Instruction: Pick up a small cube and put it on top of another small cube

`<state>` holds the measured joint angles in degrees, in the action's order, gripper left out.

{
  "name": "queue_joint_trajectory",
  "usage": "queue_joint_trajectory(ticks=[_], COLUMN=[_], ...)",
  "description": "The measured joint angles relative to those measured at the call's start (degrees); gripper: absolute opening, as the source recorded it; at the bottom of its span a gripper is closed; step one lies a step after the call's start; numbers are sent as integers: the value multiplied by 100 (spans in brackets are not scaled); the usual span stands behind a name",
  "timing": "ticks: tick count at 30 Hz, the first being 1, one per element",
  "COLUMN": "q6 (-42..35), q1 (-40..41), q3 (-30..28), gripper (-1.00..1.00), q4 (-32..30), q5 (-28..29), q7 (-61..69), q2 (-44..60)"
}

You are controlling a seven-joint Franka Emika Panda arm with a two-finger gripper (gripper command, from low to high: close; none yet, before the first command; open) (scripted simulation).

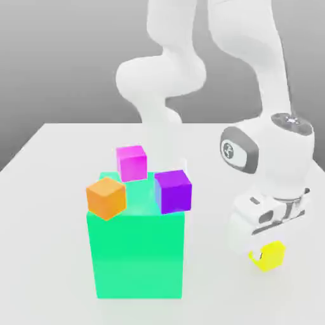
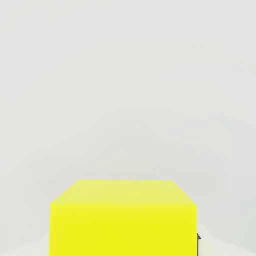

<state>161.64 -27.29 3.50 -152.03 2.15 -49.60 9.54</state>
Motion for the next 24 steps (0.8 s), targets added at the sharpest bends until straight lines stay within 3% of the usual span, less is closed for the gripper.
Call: queue_joint_trajectory(ticks=[5,10,16,24], q6=[-943,-1918,-3038,-4462], q1=[383,622,826,1250], q3=[55,-225,-715,-1349], gripper=[-100,-100,-100,-100], q4=[163,395,660,994], q5=[-660,-845,-584,191], q7=[1761,3462,5187,7177], q2=[-727,-1429,-2288,-3465])
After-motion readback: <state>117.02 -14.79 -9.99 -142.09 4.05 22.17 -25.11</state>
